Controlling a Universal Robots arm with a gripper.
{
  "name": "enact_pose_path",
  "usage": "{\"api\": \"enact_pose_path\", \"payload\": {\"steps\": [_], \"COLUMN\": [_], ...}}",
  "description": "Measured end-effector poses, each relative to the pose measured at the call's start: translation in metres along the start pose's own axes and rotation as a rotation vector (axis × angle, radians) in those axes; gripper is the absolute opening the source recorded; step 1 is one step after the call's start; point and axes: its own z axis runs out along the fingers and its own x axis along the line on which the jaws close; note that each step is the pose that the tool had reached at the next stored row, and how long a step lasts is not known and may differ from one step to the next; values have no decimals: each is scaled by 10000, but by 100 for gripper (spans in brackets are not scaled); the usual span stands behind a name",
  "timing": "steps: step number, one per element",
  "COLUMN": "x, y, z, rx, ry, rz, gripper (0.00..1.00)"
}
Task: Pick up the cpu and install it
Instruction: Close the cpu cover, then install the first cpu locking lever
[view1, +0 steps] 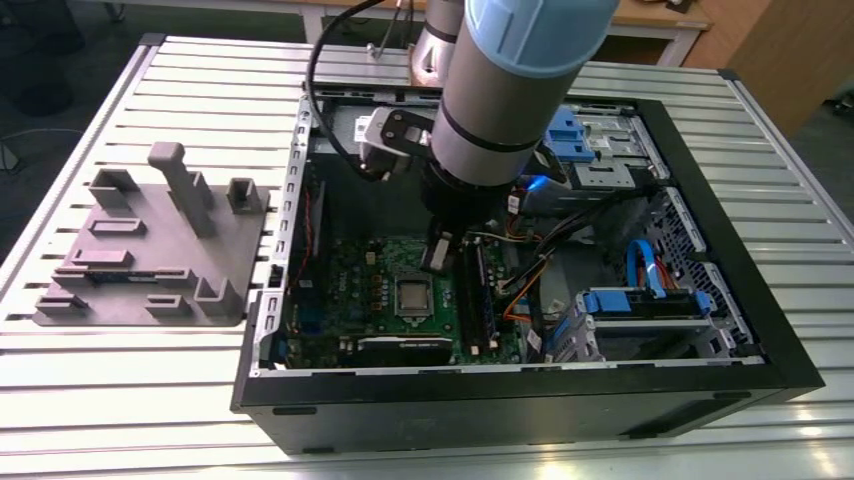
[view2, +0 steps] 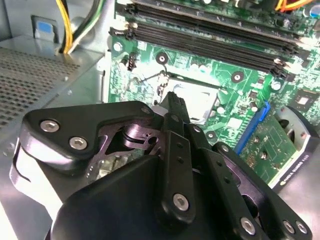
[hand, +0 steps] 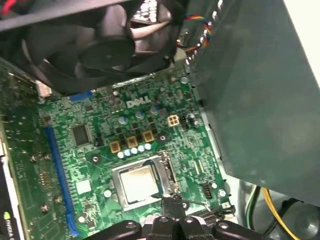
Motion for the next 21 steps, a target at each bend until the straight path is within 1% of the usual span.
{"api": "enact_pose_path", "payload": {"steps": [3,16,18,21], "x": [32,33,29,-3], "y": [18,19,6,-82], "z": [0,0,0,-5], "rx": [-5,-11,-12,-30], "ry": [8,17,16,13], "rz": [-63,-141,-142,-139], "gripper": [10,10,10,10]}}
